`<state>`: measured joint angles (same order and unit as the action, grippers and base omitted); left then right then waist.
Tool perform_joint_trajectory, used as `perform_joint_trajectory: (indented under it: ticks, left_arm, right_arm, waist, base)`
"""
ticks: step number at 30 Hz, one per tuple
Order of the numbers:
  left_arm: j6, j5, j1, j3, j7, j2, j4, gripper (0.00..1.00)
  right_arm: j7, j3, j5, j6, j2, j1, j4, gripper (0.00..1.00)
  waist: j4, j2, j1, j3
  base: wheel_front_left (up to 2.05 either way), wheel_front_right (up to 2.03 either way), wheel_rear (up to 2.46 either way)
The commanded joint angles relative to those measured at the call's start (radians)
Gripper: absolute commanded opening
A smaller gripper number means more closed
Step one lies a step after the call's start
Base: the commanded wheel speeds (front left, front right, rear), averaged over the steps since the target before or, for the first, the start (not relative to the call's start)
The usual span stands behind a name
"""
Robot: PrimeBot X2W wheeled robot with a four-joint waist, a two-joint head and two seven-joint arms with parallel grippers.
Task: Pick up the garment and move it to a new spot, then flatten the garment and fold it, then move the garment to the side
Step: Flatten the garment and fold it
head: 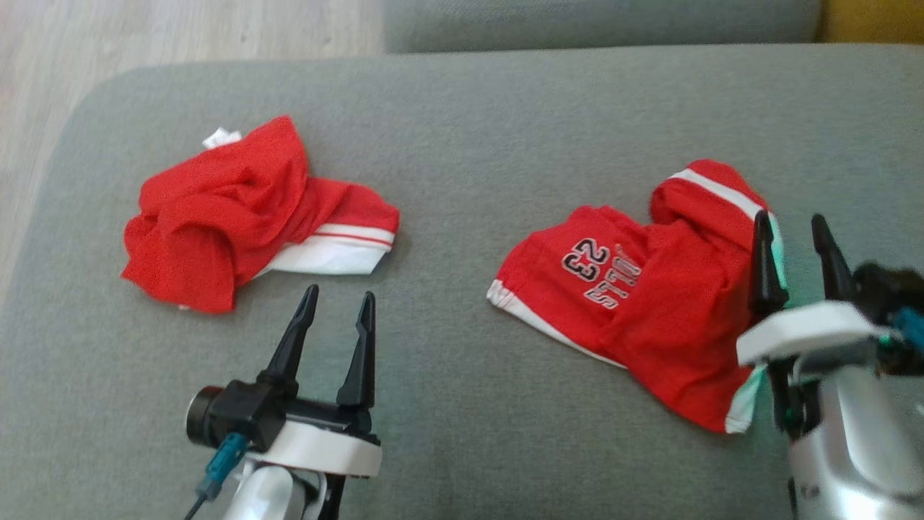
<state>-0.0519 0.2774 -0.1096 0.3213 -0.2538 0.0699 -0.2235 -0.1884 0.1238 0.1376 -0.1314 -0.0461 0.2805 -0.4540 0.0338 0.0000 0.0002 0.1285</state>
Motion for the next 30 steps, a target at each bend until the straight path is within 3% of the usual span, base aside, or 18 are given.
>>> perform_joint_trajectory:
  ticks: [1, 11, 12, 13, 18, 23, 30]
  left_arm:
    - [-0.005, -0.01, -0.048, -0.039, -0.008, -0.006, 0.023, 1.0]
    - [-0.019, -0.014, -0.076, -0.055, -0.008, -0.015, 0.026, 1.0]
    - [-0.021, -0.014, -0.078, -0.056, -0.008, -0.015, 0.025, 1.0]
    - [-0.021, -0.015, -0.08, -0.057, -0.008, -0.016, 0.023, 1.0]
    - [-0.022, -0.015, -0.076, -0.062, -0.008, -0.018, 0.016, 1.0]
    - [-0.019, -0.013, -0.061, -0.068, -0.008, -0.019, 0.017, 1.0]
    - [-0.006, 0.006, -0.023, -0.076, -0.008, -0.019, 0.029, 1.0]
  right_arm:
    - [0.02, 0.005, -0.026, 0.001, -0.004, 0.07, -0.022, 1.0]
    - [0.091, 0.097, -0.096, 0.001, -0.004, 0.21, -0.283, 1.0]
    - [0.092, 0.095, -0.095, 0.001, -0.004, 0.22, -0.306, 0.58]
    - [0.085, 0.094, -0.098, 0.001, -0.004, 0.229, -0.323, 0.0]
    - [0.014, 0.11, -0.12, 0.001, -0.004, 0.274, -0.358, 0.0]
    - [-0.012, 0.172, -0.212, 0.001, -0.006, 0.35, -0.306, 0.0]
    - [0.02, 0.137, -0.3, 0.001, -0.085, 0.476, -0.193, 0.0]
  waist:
    - [0.025, 0.0, -0.0002, 0.029]
    - [0.051, 0.0, -0.0002, 0.061]
    - [0.052, 0.0, -0.0002, 0.061]
    - [0.052, 0.0, -0.0002, 0.06]
    - [0.044, 0.0, -0.0002, 0.034]
    - [0.038, 0.0, -0.0002, -0.014]
    - [0.045, 0.0, -0.0002, -0.086]
  base:
    - [0.0, 0.0, 0.0]
    - [0.0, 0.0, 0.0]
    - [0.0, 0.0, 0.0]
    - [0.0, 0.0, 0.0]
    - [0.0, 0.0, 0.0]
    - [0.0, 0.0, 0.0]
    - [0.0, 0.0, 0.0]
